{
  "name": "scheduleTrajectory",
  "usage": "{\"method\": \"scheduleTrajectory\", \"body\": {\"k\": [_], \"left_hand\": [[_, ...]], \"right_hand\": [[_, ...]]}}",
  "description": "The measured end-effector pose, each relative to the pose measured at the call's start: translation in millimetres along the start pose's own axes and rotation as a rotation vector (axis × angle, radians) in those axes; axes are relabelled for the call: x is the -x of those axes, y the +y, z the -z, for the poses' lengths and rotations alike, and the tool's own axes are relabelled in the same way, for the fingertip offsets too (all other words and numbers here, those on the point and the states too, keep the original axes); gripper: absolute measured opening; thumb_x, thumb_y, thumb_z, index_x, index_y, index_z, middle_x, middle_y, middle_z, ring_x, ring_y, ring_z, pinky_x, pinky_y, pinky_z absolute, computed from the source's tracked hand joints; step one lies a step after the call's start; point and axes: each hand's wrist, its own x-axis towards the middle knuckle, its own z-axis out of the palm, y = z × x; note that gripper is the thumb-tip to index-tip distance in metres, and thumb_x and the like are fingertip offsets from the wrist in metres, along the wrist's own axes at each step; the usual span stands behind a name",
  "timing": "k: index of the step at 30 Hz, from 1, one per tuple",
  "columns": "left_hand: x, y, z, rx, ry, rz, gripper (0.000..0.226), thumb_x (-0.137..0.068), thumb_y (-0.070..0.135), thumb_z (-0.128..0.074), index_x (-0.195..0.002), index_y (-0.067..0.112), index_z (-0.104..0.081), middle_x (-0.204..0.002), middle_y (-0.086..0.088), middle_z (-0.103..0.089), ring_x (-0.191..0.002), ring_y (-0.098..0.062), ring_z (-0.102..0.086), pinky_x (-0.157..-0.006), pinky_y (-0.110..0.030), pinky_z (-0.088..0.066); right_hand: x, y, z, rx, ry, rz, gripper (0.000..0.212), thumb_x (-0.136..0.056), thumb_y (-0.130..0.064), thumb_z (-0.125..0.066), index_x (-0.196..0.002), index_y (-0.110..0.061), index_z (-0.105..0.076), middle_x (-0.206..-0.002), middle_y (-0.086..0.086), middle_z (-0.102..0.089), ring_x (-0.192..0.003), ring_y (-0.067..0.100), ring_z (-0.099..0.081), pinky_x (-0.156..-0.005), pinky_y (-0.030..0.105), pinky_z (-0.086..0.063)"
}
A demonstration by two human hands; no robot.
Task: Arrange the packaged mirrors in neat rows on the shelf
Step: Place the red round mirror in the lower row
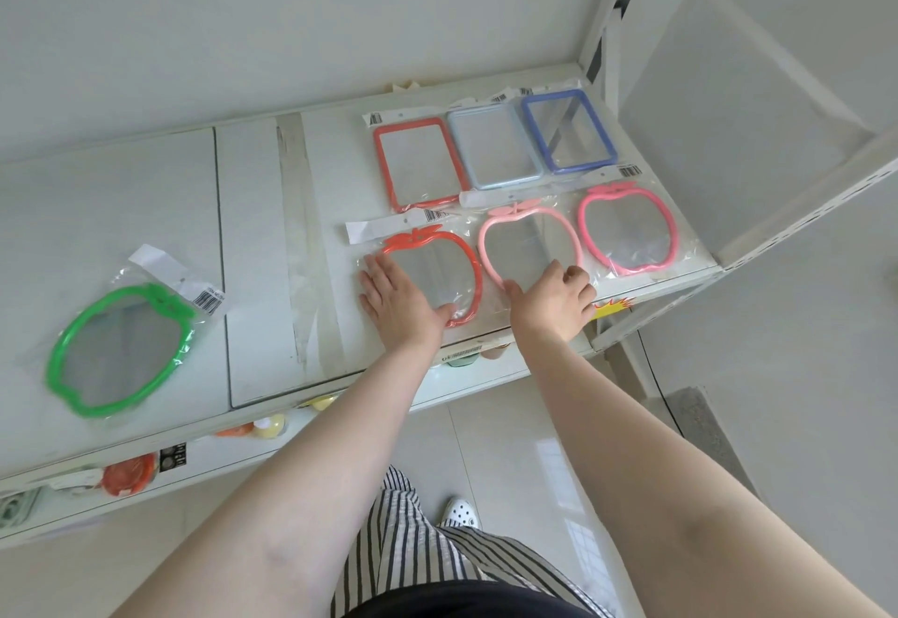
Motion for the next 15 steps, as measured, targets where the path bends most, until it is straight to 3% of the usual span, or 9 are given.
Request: {"method": "scheduleTrajectory", "body": {"k": [15], "left_hand": [[-3.3,3.1,1.3,0.044,-0.002,0.009,0.124,-0.068,0.036,-0.081,-0.15,0.003,0.006,-0.161,-0.012,0.005,-0.15,-0.029,0.001,-0.121,-0.04,-0.004]], "right_hand": [[-1.7,2.4,-1.4,0.03,0.003,0.01,0.068,-0.082,-0.052,-0.064,-0.135,-0.014,-0.045,-0.142,0.01,-0.037,-0.129,0.032,-0.033,-0.106,0.042,-0.025]]}}
